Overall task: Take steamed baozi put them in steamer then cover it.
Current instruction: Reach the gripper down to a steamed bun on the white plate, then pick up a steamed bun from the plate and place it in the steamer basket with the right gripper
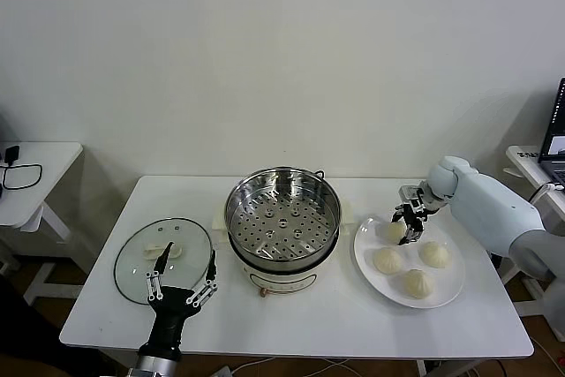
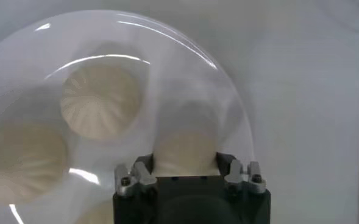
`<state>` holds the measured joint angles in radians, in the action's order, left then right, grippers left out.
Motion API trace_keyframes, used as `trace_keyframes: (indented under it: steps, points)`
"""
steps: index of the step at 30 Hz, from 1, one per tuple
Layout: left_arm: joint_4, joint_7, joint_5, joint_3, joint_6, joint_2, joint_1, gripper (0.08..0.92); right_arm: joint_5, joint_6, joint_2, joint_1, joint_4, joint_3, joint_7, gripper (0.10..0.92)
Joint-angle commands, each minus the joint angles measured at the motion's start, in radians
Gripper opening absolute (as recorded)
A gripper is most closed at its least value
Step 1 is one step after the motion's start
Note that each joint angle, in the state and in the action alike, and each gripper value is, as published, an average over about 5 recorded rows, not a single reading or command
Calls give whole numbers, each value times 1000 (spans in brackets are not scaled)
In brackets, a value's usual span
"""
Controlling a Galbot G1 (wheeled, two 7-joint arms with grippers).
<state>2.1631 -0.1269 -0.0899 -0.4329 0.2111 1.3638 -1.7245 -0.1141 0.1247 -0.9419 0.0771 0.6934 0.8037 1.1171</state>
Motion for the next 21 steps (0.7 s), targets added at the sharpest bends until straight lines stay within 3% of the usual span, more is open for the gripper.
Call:
trace_keyframes:
  steps: [1, 10, 21]
  points:
    - [7, -1, 0, 0, -2, -1, 0, 823, 0, 6, 19, 26, 59, 5, 5, 679]
    - [19, -2, 1, 7, -6, -7, 3, 823, 18, 317, 37, 325, 302, 123, 81, 701]
    - [34, -5, 2, 6, -4, -9, -10, 823, -25, 581, -160, 534, 450, 217, 77, 704]
